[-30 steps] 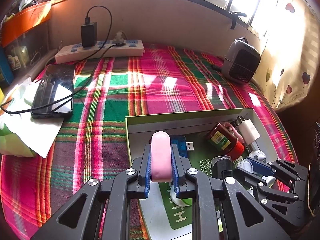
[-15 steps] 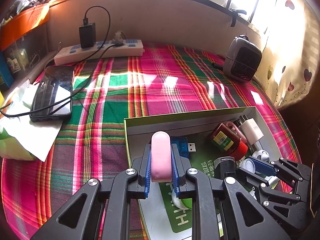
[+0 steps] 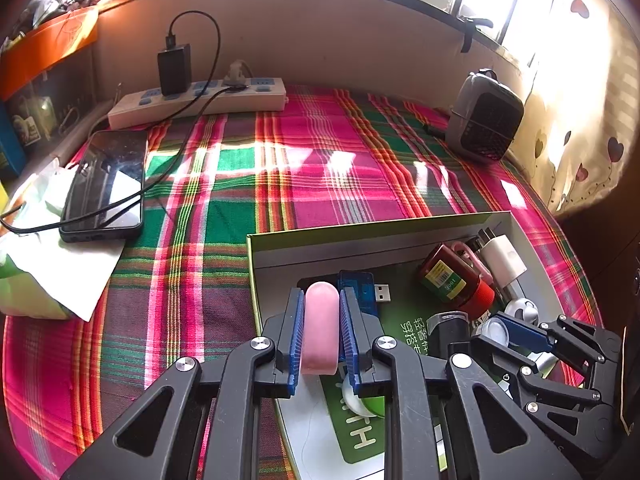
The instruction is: Organize rigid objects
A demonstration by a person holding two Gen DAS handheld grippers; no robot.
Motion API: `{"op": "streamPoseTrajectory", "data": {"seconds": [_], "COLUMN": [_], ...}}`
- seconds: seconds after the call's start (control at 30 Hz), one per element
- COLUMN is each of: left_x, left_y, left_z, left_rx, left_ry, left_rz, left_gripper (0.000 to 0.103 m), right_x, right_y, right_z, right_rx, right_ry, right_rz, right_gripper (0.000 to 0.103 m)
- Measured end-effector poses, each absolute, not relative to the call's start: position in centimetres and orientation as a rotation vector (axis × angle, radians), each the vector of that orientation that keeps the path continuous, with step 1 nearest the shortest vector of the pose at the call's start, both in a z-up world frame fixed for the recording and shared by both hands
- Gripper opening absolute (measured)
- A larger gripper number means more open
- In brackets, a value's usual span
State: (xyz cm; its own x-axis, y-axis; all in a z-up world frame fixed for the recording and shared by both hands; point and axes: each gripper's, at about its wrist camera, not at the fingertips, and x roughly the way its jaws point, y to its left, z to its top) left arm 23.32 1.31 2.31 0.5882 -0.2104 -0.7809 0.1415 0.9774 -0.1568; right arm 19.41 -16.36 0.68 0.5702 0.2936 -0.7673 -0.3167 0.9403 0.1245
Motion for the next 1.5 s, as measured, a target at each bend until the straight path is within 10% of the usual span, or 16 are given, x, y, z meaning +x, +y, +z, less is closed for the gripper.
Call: {"op": "streamPoseTrajectory", "data": {"seconds": [1.5], "left_x": [11.3], "left_y": [-0.9], "left_z": [5.1], "left_rx": [-0.019], "left_ry": [0.837], "left_rz": [-0.128], "left_gripper": [0.036], "right_x": [12.0], "right_y": [-18.1], "right_z": [4.0], "right_rx": [-0.038], "right_ry": [0.802], "right_rz": [0.287], "right_gripper": [0.052]}}
